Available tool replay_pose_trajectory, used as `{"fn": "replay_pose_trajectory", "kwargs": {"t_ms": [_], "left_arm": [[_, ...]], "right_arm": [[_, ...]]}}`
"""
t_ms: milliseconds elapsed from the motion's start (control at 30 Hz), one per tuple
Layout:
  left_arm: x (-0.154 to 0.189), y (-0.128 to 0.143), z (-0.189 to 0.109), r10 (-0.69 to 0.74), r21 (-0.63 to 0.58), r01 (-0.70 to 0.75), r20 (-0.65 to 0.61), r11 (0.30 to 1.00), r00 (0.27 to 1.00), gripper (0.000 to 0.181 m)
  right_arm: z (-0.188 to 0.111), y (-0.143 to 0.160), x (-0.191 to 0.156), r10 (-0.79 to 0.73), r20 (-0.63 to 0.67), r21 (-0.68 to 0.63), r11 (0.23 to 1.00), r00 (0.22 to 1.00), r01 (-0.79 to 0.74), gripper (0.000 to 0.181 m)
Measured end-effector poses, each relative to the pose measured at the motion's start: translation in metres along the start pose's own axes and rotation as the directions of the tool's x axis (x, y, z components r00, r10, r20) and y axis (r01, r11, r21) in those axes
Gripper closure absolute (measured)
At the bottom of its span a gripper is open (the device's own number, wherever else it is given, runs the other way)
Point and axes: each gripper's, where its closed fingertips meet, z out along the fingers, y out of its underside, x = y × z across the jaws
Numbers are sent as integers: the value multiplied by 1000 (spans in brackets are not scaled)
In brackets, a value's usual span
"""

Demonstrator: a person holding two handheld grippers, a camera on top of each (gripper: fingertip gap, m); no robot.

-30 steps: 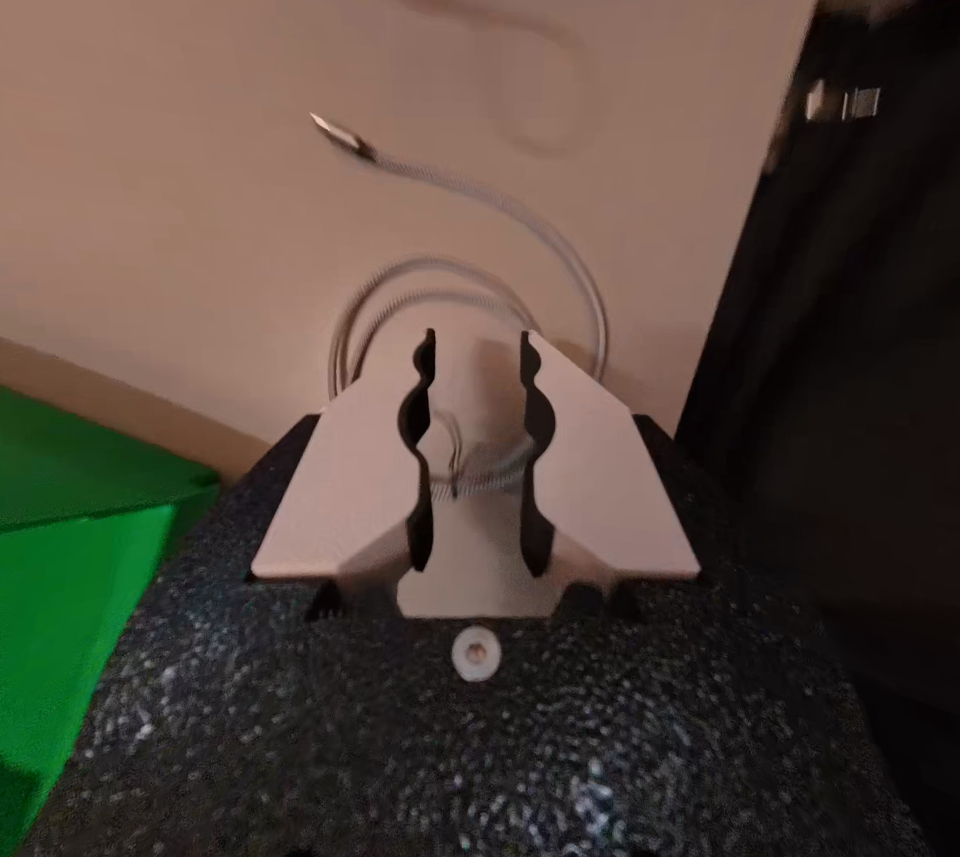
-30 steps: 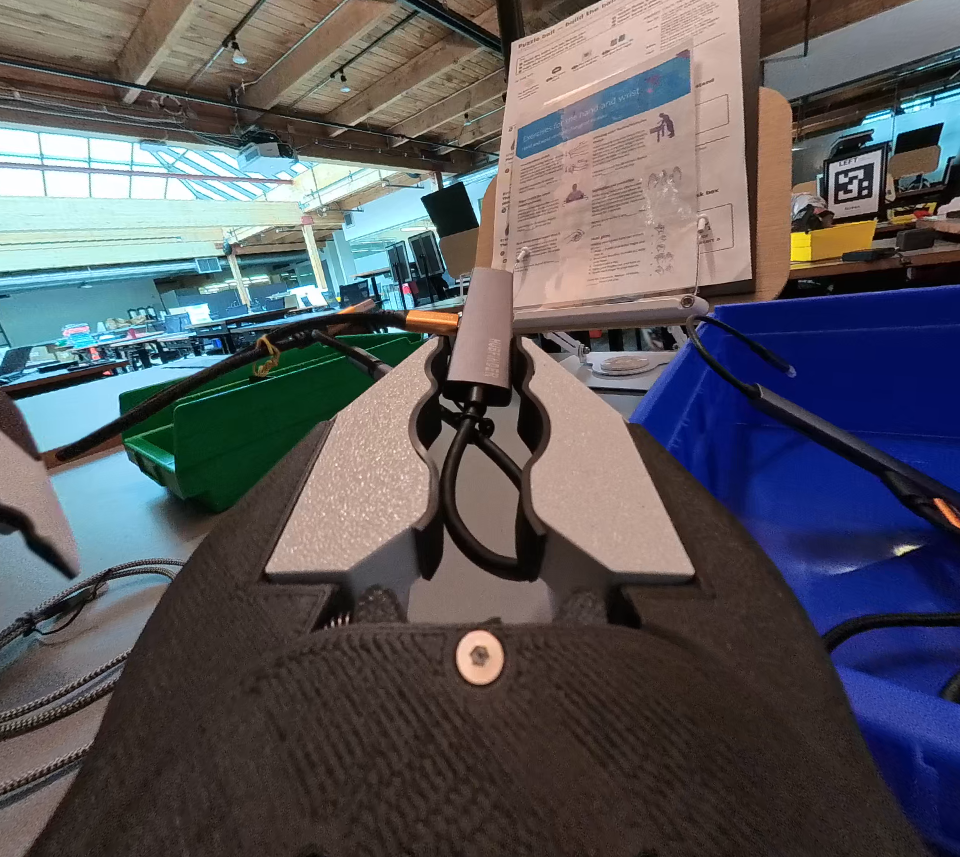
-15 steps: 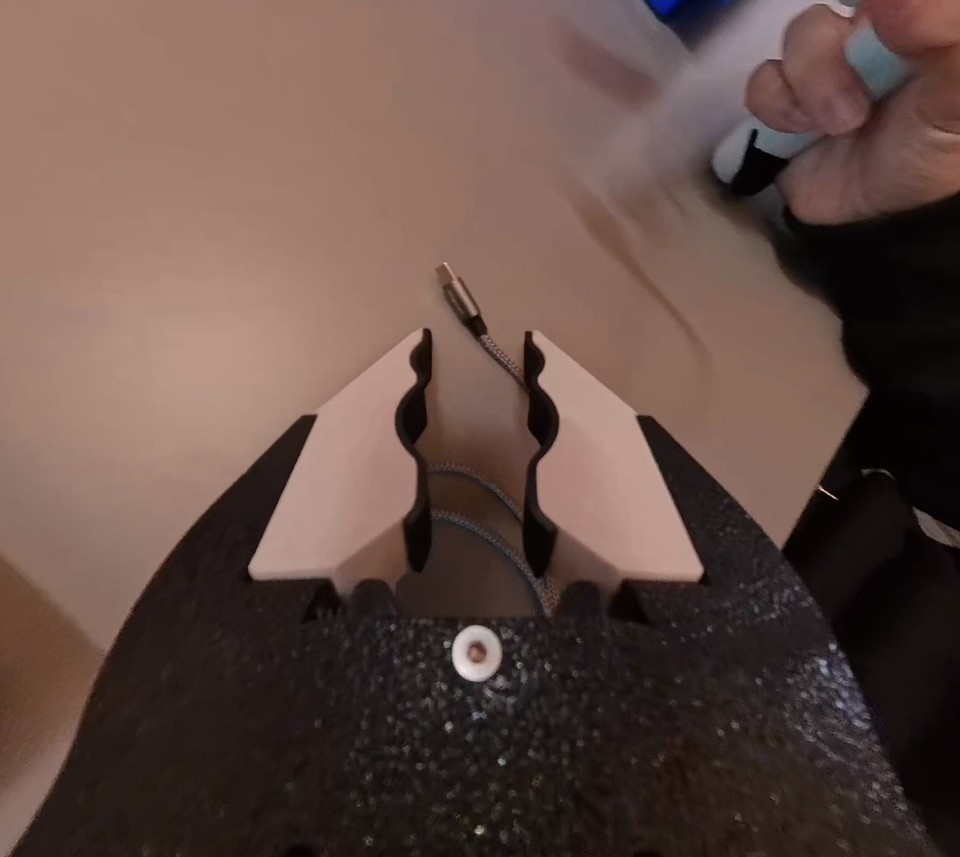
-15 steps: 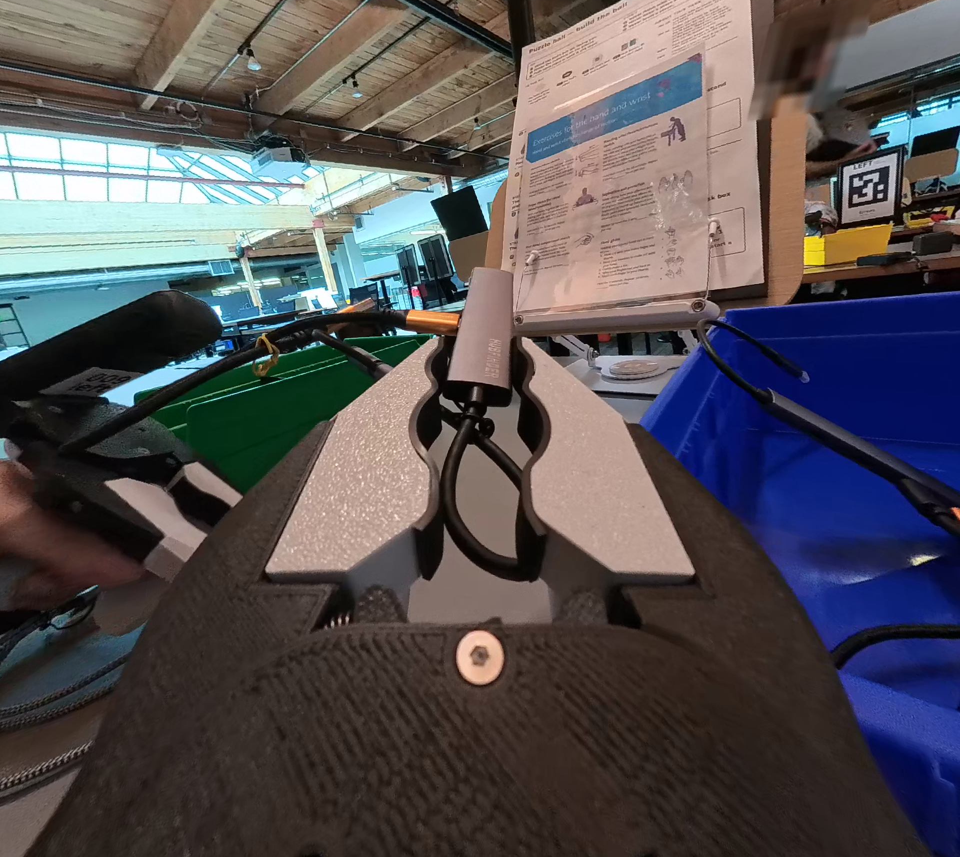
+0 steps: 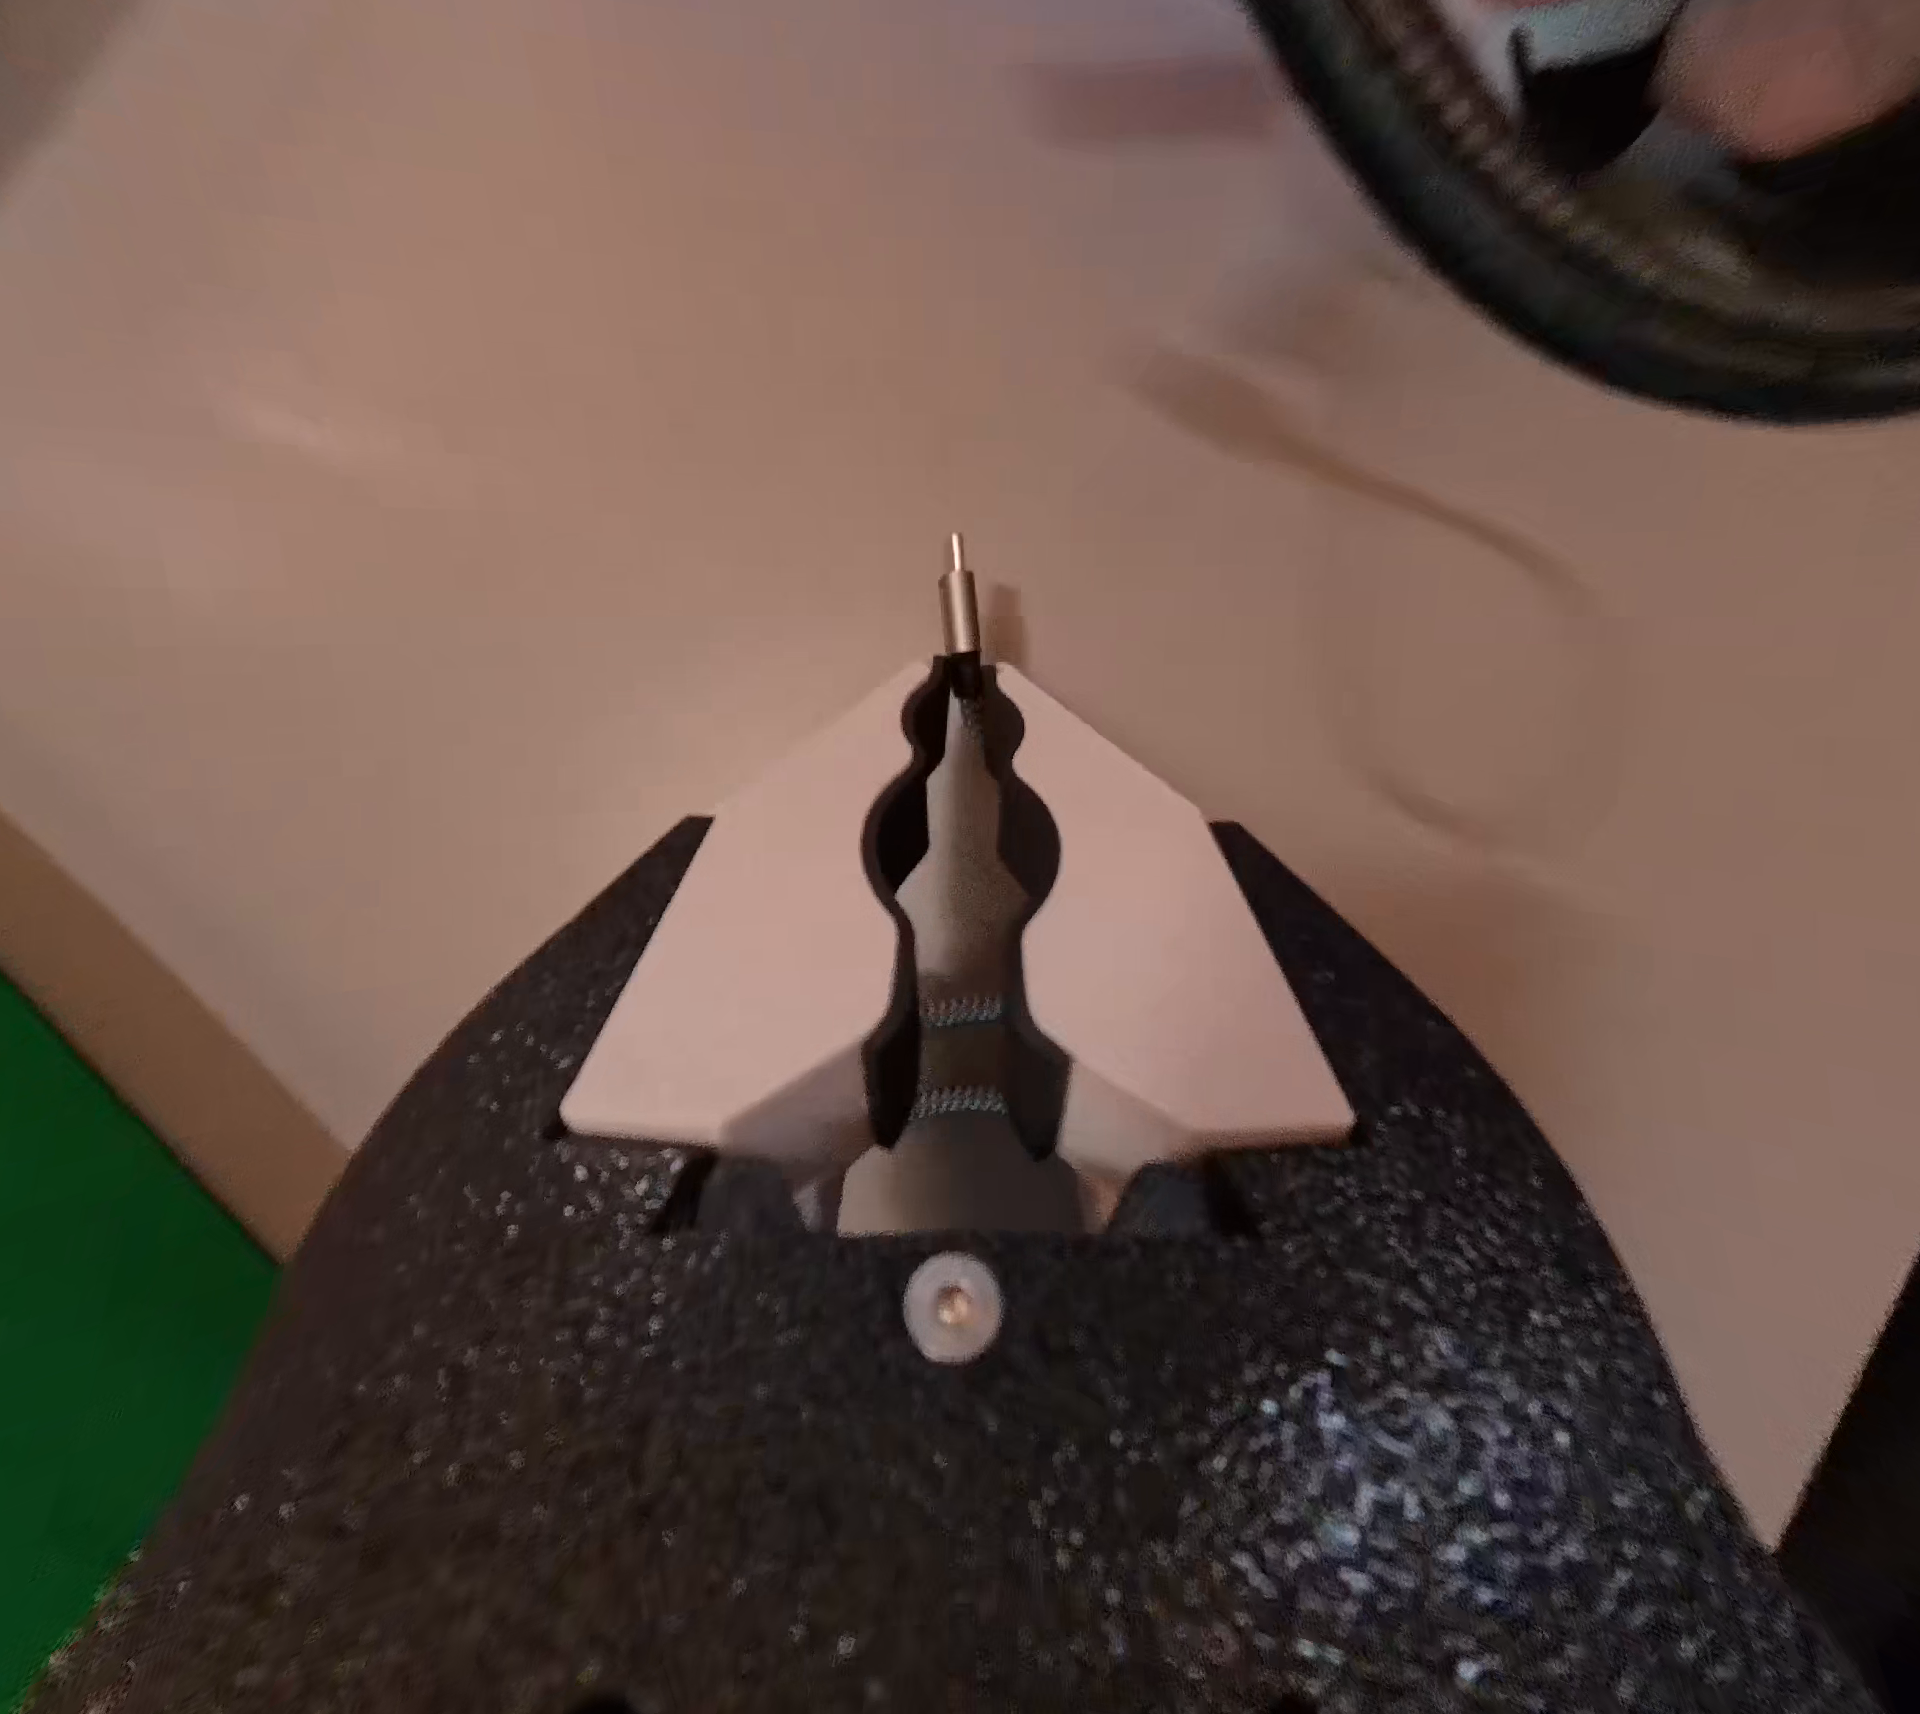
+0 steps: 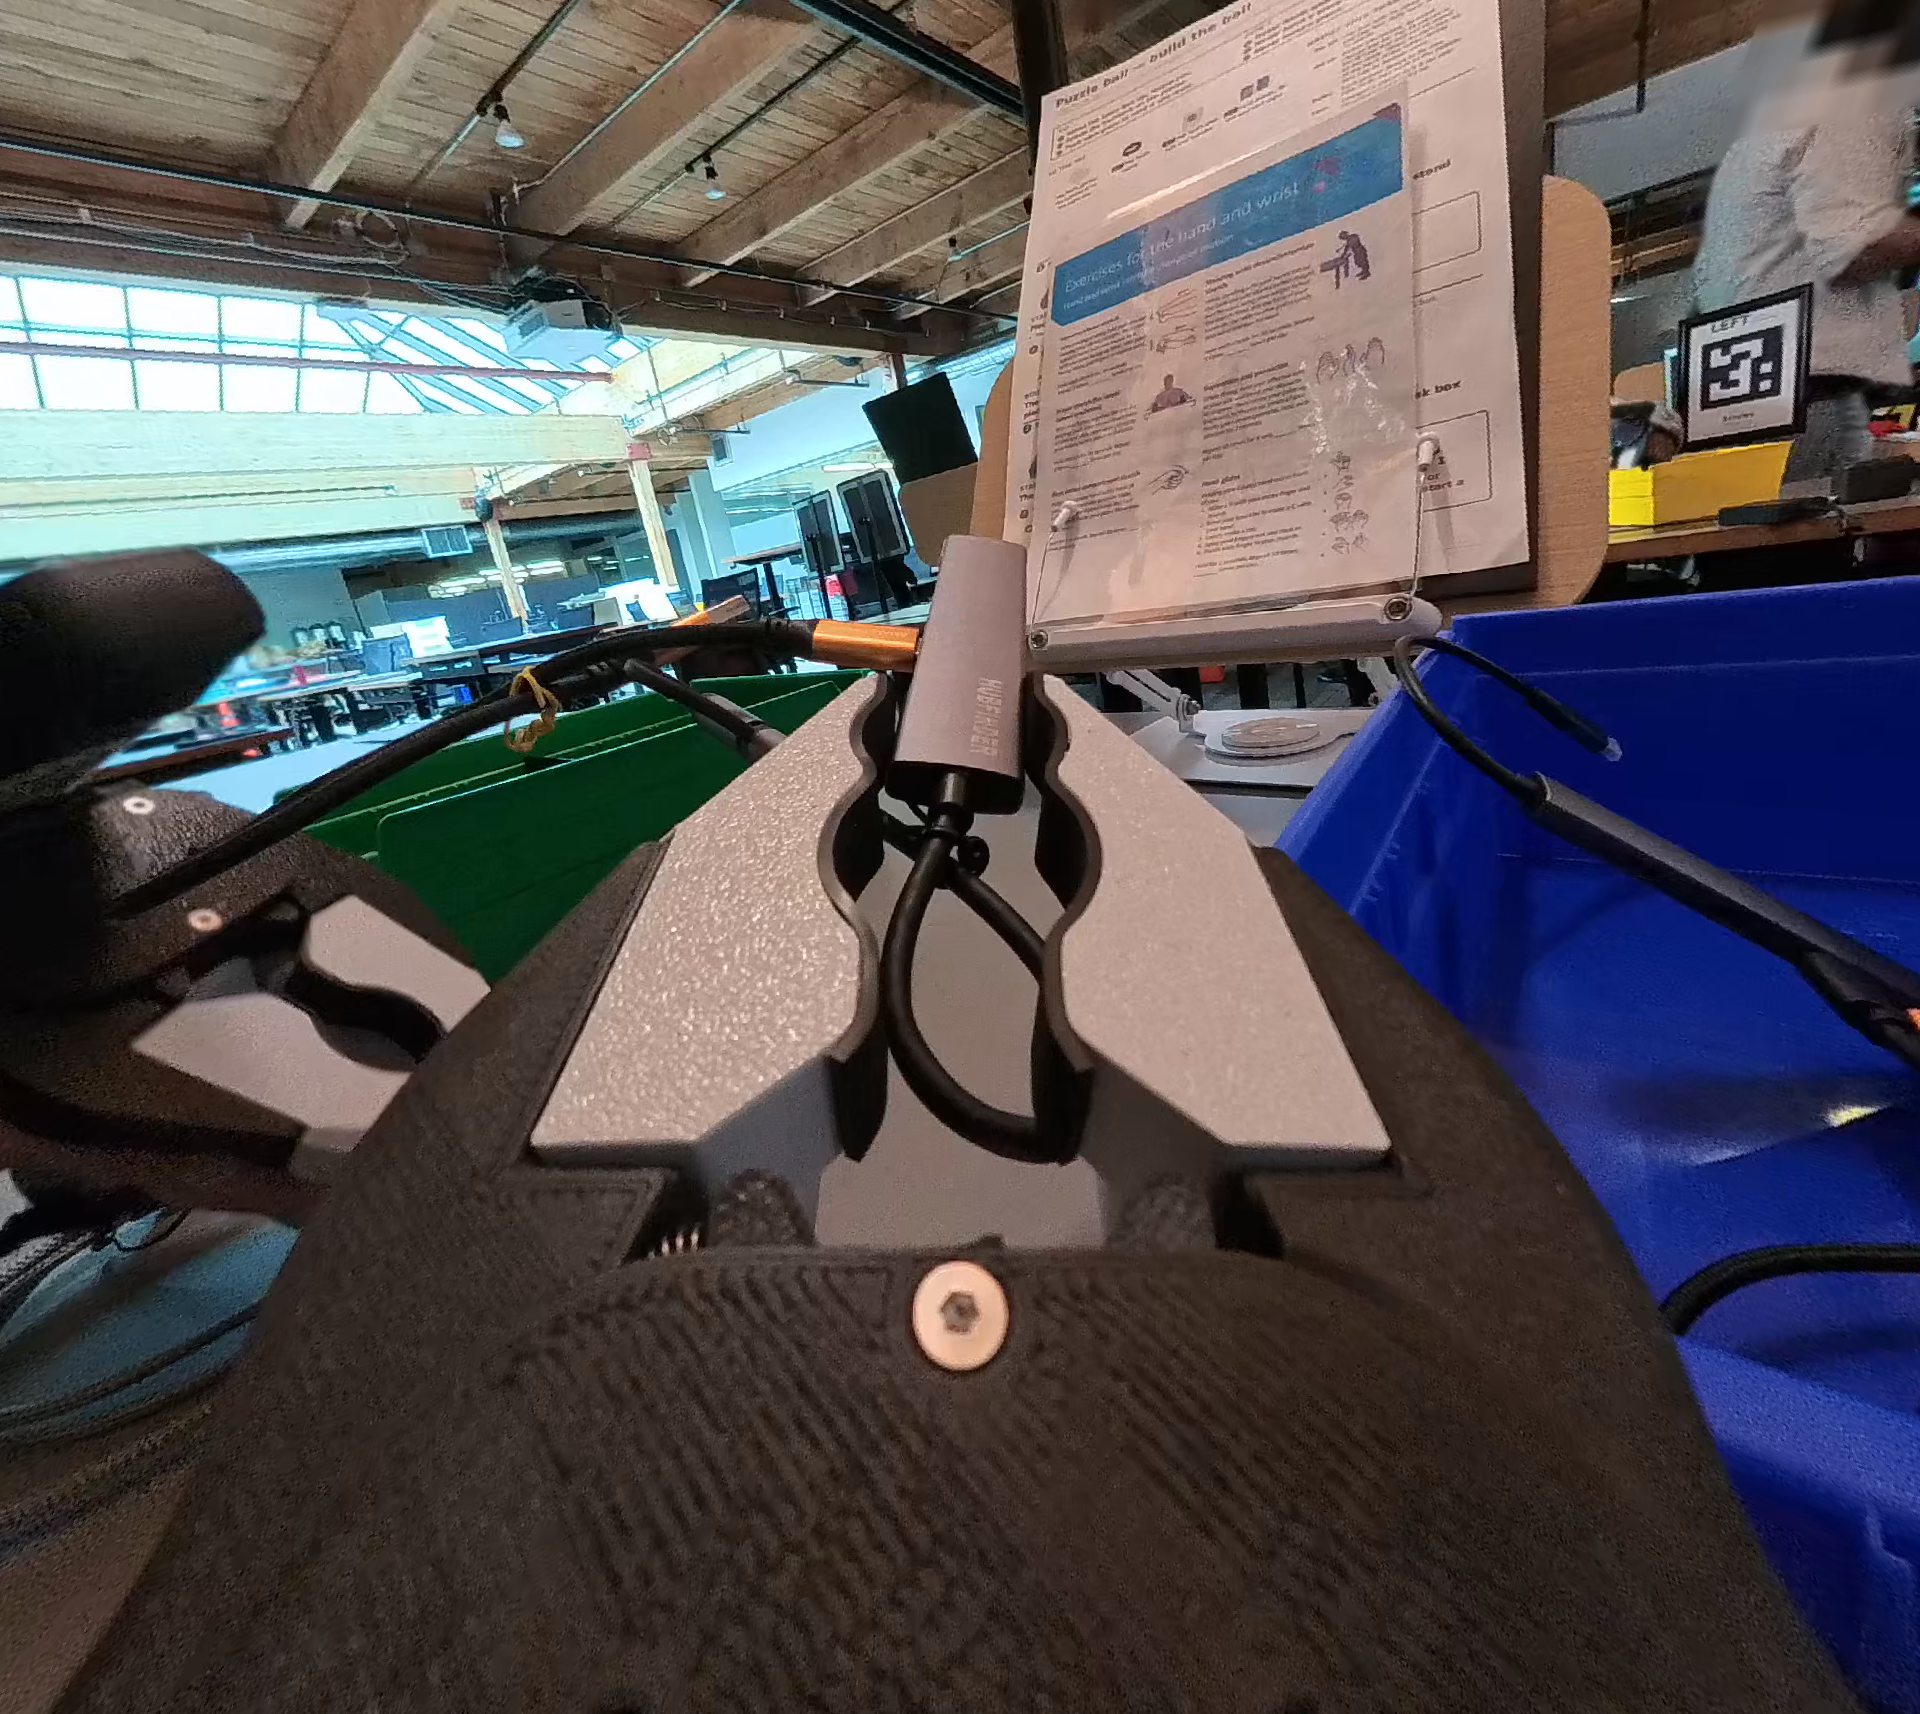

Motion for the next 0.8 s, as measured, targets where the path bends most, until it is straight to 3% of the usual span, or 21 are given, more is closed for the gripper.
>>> {"fn": "replay_pose_trajectory", "kwargs": {"t_ms": [33, 167, 300, 367, 500, 600, 800], "left_arm": [[0, -4, -6, -27, 35, 27, -19, 999, 999, 178], [3, -31, -42, -207, 197, 255, -236, 947, 950, 179], [-3, -52, -81, -356, 269, 522, -482, 809, 801, 179], [-5, -55, -95, -380, 271, 599, -564, 754, 733, 179], [-5, -65, -111, -402, 189, 734, -735, 653, 546, 179], [-5, -72, -120, -402, 73, 796, -833, 601, 379, 179], [2, -74, -110, -444, -39, 800, -847, 599, 291, 179]], "right_arm": [[0, 0, -1, 4, 7, 0, 1000, 1000, -4, 158], [1, -3, -19, 50, 144, 17, 998, 988, -53, 158], [-4, -11, -46, 73, 334, 48, 994, 940, -94, 158], [-6, -10, -53, 18, 358, 47, 998, 933, -37, 158], [-7, 4, -69, -153, 399, 20, 987, 904, 159, 158], [-8, 14, -81, -188, 441, -4, 977, 878, 211, 158], [-10, 21, -92, -243, 478, 0, 961, 844, 276, 158]]}}
